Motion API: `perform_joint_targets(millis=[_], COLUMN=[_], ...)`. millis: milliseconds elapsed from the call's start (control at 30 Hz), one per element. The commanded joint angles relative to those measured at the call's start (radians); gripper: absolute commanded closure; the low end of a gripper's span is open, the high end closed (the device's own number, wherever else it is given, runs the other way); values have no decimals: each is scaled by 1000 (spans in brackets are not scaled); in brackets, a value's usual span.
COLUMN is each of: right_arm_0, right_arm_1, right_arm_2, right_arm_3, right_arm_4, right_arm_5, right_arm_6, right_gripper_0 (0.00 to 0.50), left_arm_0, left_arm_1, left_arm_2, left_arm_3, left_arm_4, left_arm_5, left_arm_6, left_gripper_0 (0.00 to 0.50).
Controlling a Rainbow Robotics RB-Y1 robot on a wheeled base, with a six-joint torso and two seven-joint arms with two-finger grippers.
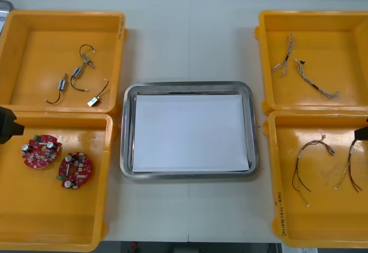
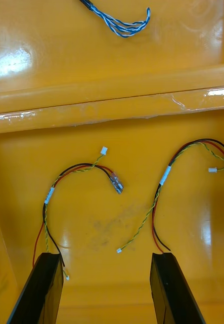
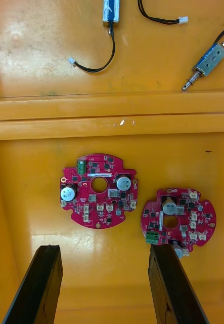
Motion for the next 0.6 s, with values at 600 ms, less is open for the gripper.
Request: perform_joint_targets(millis=[600], right_arm_0=[12], right_arm_1=[-1], right_arm_2=[10], right_arm_3=[-31], right_arm_4=[-5], right_arm_5=[3], right_arm_6=[-54], right_gripper_0=[0], left_arm_0=[18], left_arm_1=[43], left_arm_2=[-9], left_arm_3=[-6], left_arm_4=[-8], left_arm_5=[6], left_arm_6=[85], left_gripper_0=[0])
